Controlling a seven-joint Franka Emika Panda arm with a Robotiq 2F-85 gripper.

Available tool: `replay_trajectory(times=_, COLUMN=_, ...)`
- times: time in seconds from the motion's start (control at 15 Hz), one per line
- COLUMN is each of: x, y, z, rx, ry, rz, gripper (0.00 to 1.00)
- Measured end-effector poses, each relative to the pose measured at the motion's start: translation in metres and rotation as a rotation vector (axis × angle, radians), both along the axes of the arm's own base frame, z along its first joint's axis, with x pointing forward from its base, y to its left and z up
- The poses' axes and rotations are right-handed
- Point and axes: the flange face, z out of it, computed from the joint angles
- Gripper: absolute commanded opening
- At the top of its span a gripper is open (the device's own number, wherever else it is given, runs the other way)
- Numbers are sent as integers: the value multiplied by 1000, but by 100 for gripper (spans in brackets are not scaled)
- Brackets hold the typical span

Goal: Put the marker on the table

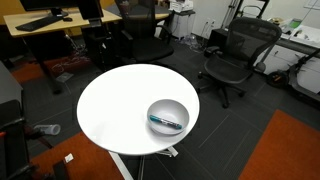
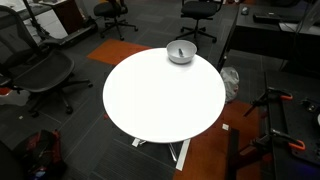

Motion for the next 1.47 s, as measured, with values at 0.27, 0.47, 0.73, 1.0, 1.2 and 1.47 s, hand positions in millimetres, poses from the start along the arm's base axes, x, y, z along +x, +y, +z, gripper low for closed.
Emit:
replay_trajectory(times=0.27, x=20, y=-13, z=-35, rx=-2, ry=0, rz=-116, gripper=100)
replay_trajectory(times=0.47, x=34, y=-26, z=-61, rx=-12, ry=-18, rz=-208, gripper=100)
replay_trajectory(times=0.73, x=50, y=-41, z=-95, rx=-28, ry=-54, rz=-321, gripper=100)
replay_trajectory(times=1.0, x=61, y=-51, z=-126, rx=-36, ry=-57, rz=-390, gripper=100)
replay_trajectory(times=1.2, x=68, y=-56, z=-145, rx=-36, ry=-33, rz=-425, gripper=100)
replay_trajectory(times=1.47, x=81, y=-62, z=-166, rx=-17, ry=-10, rz=-455, gripper=100)
